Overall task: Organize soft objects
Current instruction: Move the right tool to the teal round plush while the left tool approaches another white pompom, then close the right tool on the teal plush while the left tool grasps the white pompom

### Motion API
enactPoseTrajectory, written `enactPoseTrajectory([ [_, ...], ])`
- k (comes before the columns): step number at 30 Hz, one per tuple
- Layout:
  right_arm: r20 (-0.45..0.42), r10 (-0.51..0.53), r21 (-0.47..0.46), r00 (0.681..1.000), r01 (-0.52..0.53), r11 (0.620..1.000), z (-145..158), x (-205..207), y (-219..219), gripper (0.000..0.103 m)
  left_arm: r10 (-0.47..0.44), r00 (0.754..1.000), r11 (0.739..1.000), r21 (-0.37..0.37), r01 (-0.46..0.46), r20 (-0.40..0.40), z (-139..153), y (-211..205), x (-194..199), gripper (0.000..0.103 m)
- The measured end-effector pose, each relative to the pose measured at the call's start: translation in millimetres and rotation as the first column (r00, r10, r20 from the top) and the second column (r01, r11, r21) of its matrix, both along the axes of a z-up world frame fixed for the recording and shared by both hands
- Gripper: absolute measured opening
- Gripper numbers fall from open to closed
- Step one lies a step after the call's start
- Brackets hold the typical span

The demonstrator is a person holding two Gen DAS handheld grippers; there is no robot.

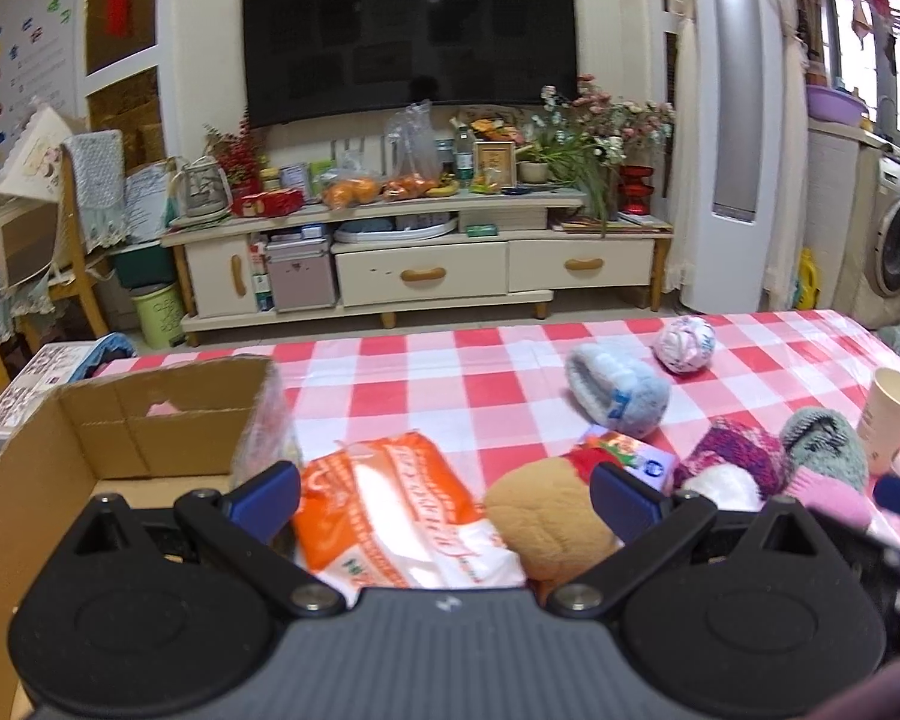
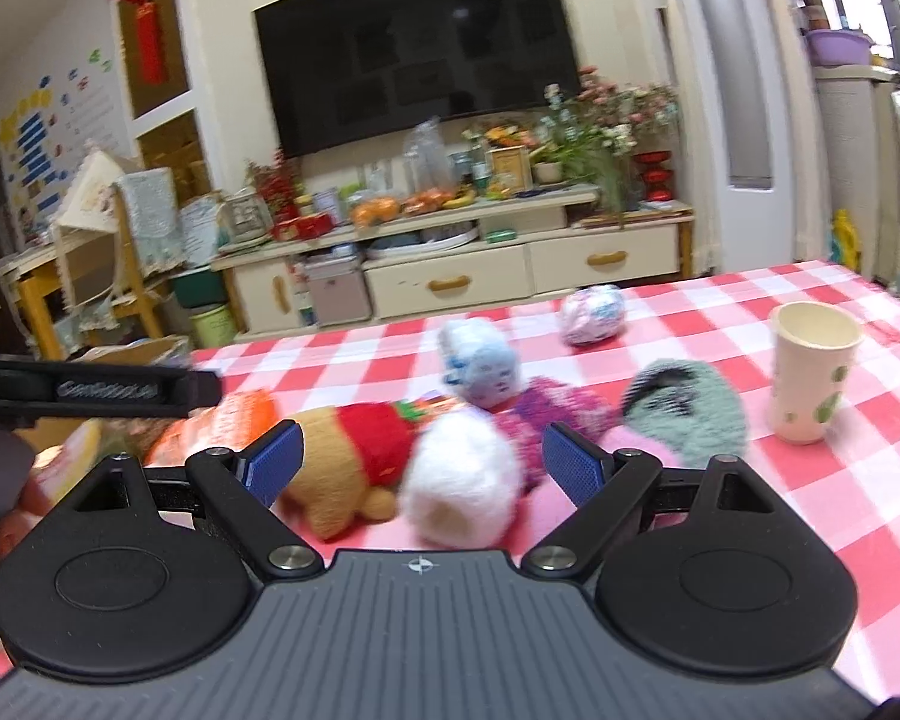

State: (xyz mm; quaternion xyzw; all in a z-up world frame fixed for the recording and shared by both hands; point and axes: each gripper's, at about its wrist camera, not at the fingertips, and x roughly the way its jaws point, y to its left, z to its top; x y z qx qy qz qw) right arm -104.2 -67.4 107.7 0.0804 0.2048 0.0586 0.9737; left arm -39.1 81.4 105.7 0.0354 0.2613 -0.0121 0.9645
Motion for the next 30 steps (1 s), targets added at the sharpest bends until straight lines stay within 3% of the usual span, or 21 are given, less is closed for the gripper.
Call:
enactPoseTrajectory([
  [8, -0.040, -0.133, 0.039, 0.990, 0.134, 0.990, -7.3, 4.5, -46.4, 0.103, -0.121, 0.993, 0.992, 0.015, 0.121, -0.013, -10.6, -32.2, -4.7, 0.102],
  [17, -0.085, -0.254, 0.097, 0.964, 0.261, 0.960, -20.0, 18.2, -97.6, 0.103, -0.245, 0.967, 0.968, 0.030, 0.248, -0.067, -32.5, -73.3, -4.1, 0.102],
  [23, -0.190, -0.255, 0.212, 0.948, 0.293, 0.932, -34.7, 37.1, -122.2, 0.103, -0.279, 0.955, 0.959, 0.014, 0.282, -0.100, -45.1, -92.2, 4.3, 0.102],
  [30, -0.264, -0.223, 0.267, 0.938, 0.293, 0.918, -43.8, 55.8, -133.5, 0.103, -0.274, 0.953, 0.961, -0.016, 0.275, -0.131, -56.2, -103.3, 19.7, 0.096],
])
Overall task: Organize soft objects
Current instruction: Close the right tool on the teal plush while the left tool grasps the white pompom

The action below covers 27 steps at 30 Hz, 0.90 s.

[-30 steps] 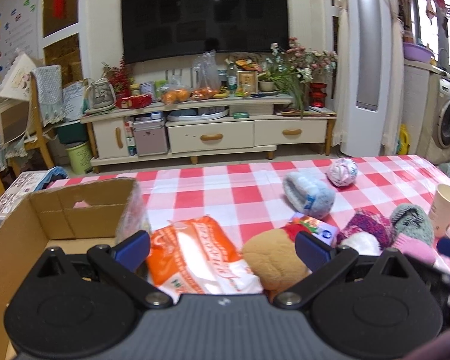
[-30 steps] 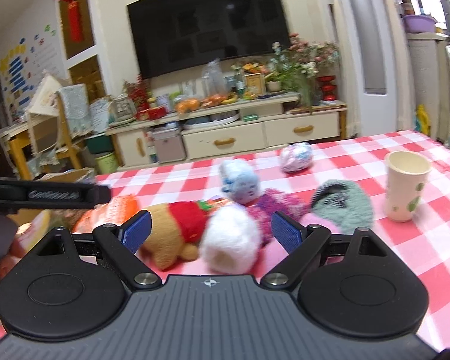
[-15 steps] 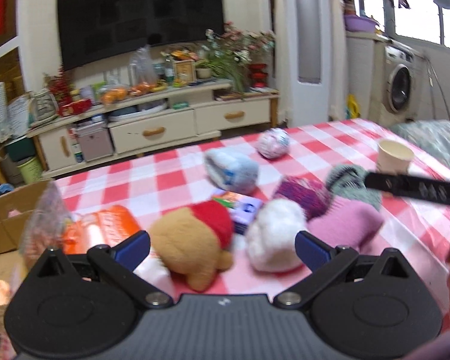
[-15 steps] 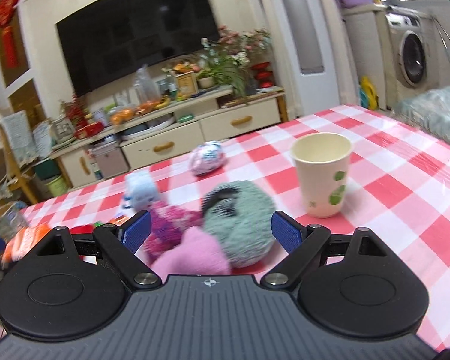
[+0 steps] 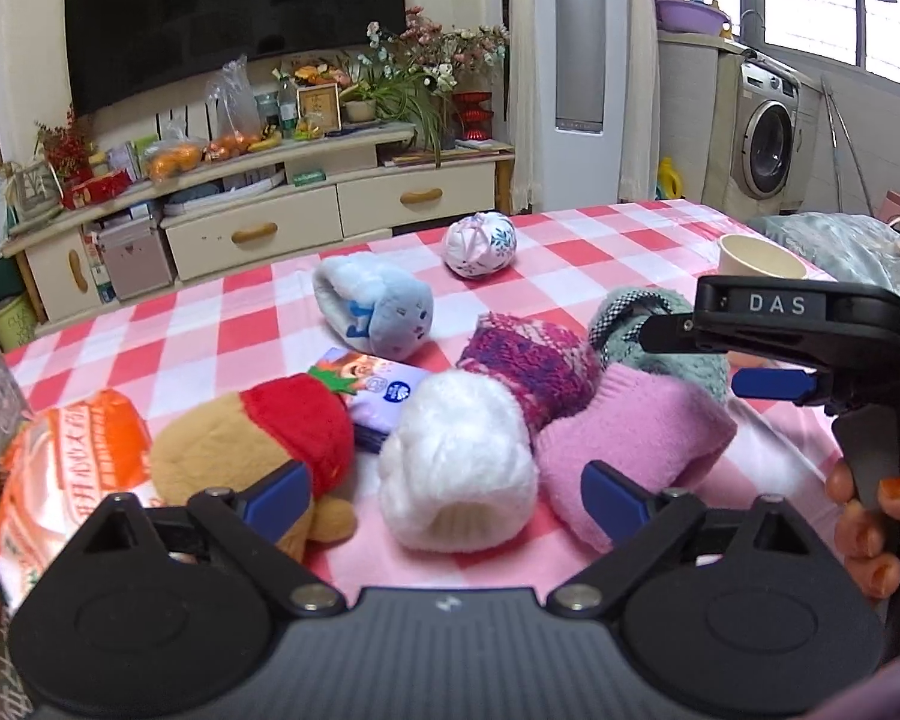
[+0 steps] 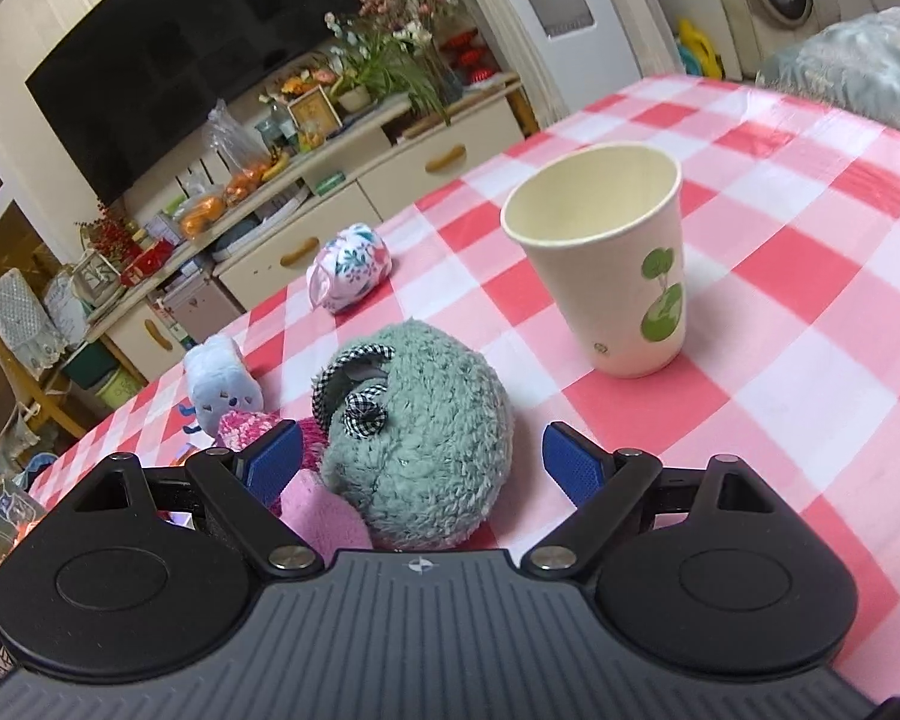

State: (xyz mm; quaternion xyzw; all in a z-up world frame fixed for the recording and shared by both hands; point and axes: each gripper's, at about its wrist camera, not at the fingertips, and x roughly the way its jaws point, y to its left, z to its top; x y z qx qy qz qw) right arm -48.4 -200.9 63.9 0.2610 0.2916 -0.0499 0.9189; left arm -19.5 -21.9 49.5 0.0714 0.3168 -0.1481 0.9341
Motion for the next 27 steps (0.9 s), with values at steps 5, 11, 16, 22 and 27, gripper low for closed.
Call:
enactPoseTrajectory([
  [5, -0.010, 0.007, 0.019, 1.000, -0.007, 1.000, 1.5, 1.2, 1.3, 0.103, 0.023, 0.999, 0.999, -0.024, -0.024, -0.034, -5.1, -1.0, 11.1, 0.086],
  [11, -0.019, 0.022, 0.031, 1.000, -0.021, 0.999, 1.1, 6.4, 4.4, 0.103, 0.032, 0.997, 0.999, -0.041, -0.035, -0.071, -10.6, -1.1, 21.0, 0.076],
  [16, -0.019, 0.015, 0.016, 1.000, -0.015, 1.000, 1.4, 5.5, 3.9, 0.103, 0.036, 0.994, 0.997, -0.057, -0.043, -0.102, -14.0, 1.2, 27.6, 0.062],
  [22, -0.014, 0.016, 0.001, 1.000, -0.016, 1.000, 1.1, 4.7, 4.3, 0.103, 0.026, 0.994, 0.997, -0.073, -0.035, -0.110, -14.4, 3.9, 32.2, 0.056],
  [27, -0.011, 0.049, -0.005, 0.999, -0.049, 0.999, 1.2, 5.8, 4.2, 0.085, 0.016, 0.993, 0.995, -0.092, -0.027, -0.117, -12.6, 8.8, 33.9, 0.048],
])
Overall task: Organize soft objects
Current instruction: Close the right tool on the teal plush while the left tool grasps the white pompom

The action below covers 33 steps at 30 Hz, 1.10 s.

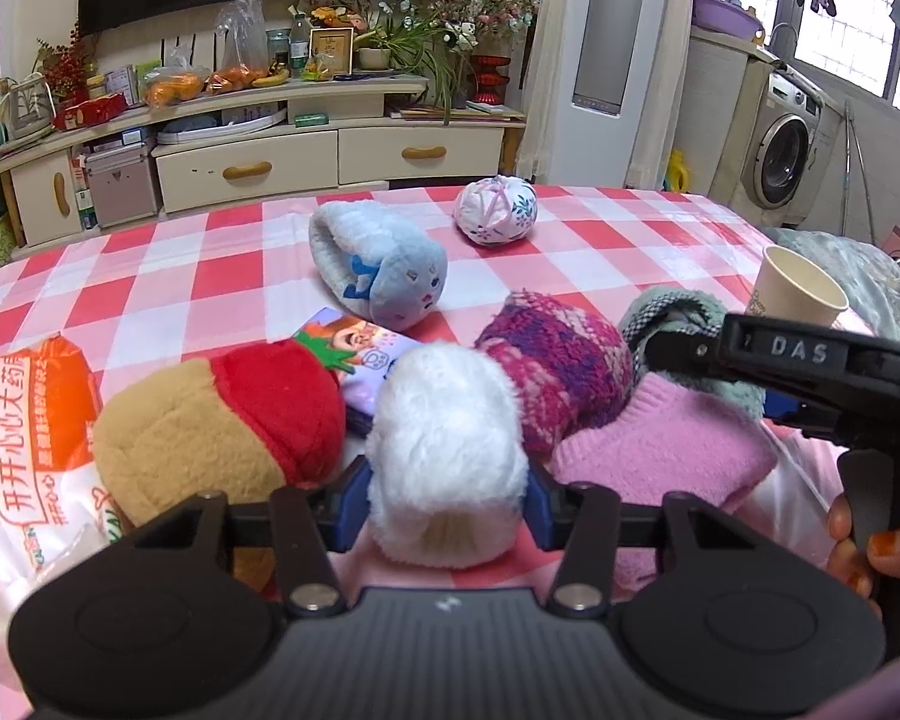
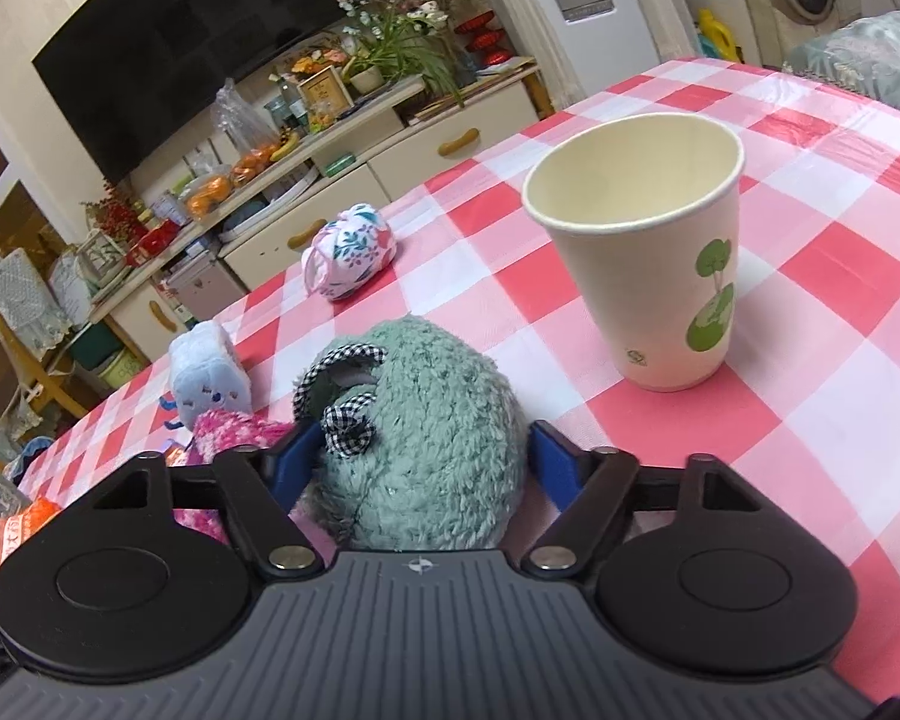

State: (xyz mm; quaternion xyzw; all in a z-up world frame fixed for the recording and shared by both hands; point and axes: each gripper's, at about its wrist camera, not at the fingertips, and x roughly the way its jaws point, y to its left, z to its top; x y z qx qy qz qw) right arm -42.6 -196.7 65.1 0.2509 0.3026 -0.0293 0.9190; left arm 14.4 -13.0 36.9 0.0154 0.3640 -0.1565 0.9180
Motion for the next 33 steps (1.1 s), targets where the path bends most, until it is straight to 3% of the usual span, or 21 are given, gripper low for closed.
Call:
enactPoseTrajectory([
  [6, 0.012, 0.035, -0.064, 0.999, -0.034, 0.997, 1.9, 1.2, 6.4, 0.078, -0.004, 1.000, 0.999, -0.033, 0.004, -0.006, 1.6, 2.9, 1.5, 0.038],
  [11, 0.034, 0.020, -0.056, 0.999, -0.018, 0.998, 1.7, -0.6, 1.9, 0.075, -0.004, 1.000, 0.998, -0.069, 0.002, -0.021, 3.3, 6.3, 1.0, 0.033],
  [22, 0.122, 0.024, -0.138, 0.992, -0.007, 0.990, 16.5, -11.3, 12.4, 0.075, -0.005, 1.000, 0.992, -0.128, 0.005, 0.005, 18.5, 26.5, -19.6, 0.032],
  [33, 0.244, 0.131, -0.244, 0.961, -0.070, 0.967, 40.0, -26.0, 32.0, 0.075, 0.025, 0.997, 0.983, -0.185, -0.011, 0.072, 41.2, 59.7, -38.7, 0.032],
])
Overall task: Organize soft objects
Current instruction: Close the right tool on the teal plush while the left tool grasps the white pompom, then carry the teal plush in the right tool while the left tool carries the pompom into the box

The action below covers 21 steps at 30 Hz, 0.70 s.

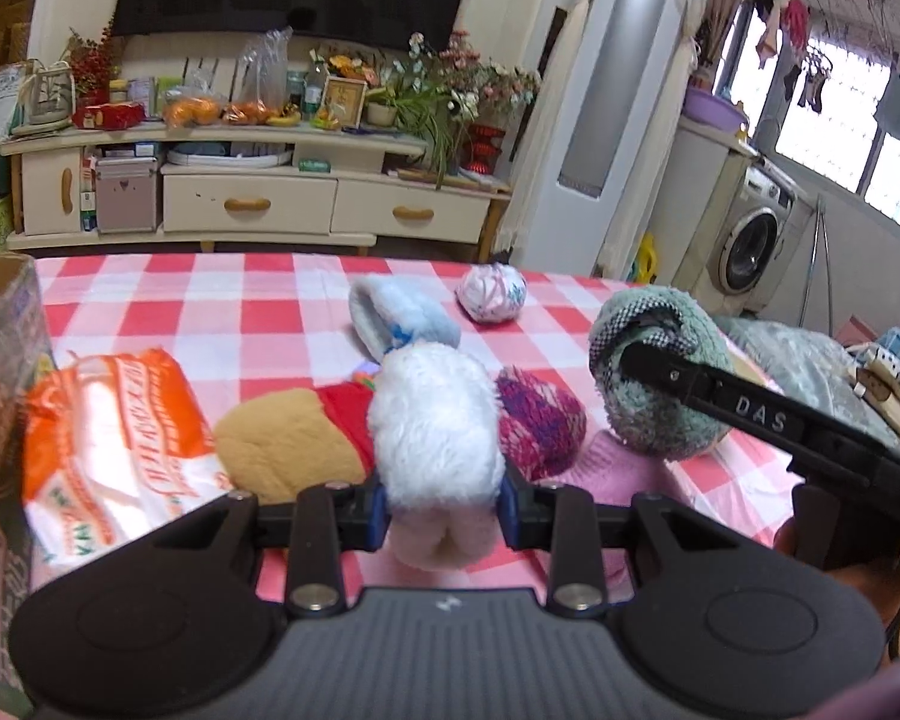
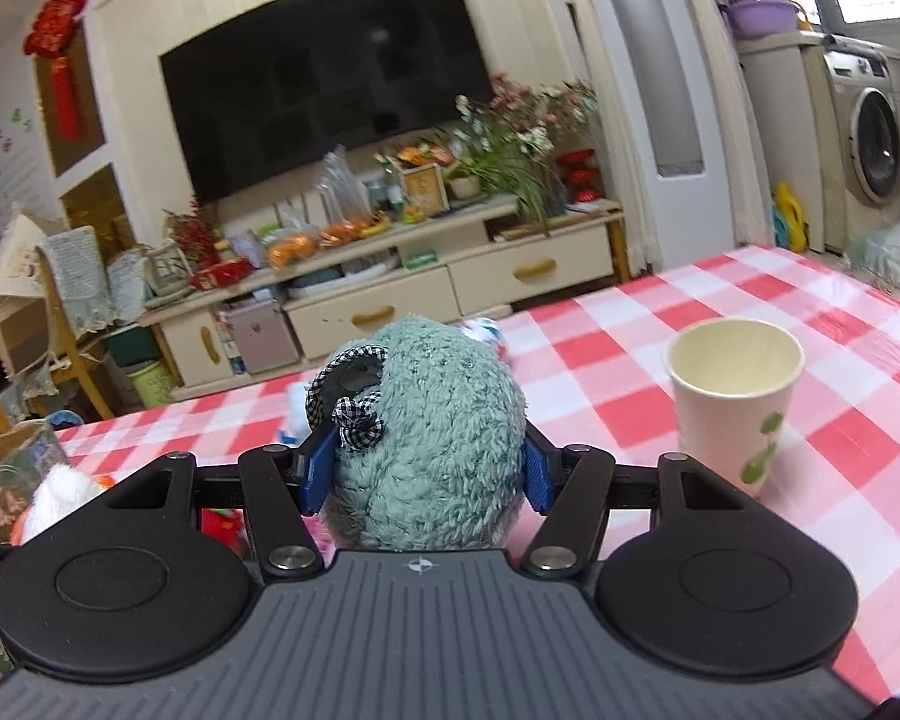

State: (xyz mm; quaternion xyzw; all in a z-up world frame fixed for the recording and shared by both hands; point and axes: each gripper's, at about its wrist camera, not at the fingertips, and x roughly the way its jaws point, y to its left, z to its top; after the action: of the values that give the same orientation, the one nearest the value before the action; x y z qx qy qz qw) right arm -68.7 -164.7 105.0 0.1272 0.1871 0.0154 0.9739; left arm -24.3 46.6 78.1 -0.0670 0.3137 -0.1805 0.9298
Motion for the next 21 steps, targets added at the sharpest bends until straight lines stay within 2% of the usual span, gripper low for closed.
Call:
enactPoseTrajectory([
  [12, 0.046, 0.125, -0.004, 0.991, -0.124, 0.992, 14.5, -5.0, 25.9, 0.075, 0.065, 0.995, 0.996, -0.066, -0.060, 0.080, 25.8, 39.2, -12.7, 0.032],
  [21, 0.043, 0.222, 0.021, 0.974, -0.223, 0.975, 22.8, 15.3, 49.3, 0.075, 0.154, 0.979, 0.984, -0.115, -0.139, 0.134, 45.5, 82.3, -23.0, 0.032],
])
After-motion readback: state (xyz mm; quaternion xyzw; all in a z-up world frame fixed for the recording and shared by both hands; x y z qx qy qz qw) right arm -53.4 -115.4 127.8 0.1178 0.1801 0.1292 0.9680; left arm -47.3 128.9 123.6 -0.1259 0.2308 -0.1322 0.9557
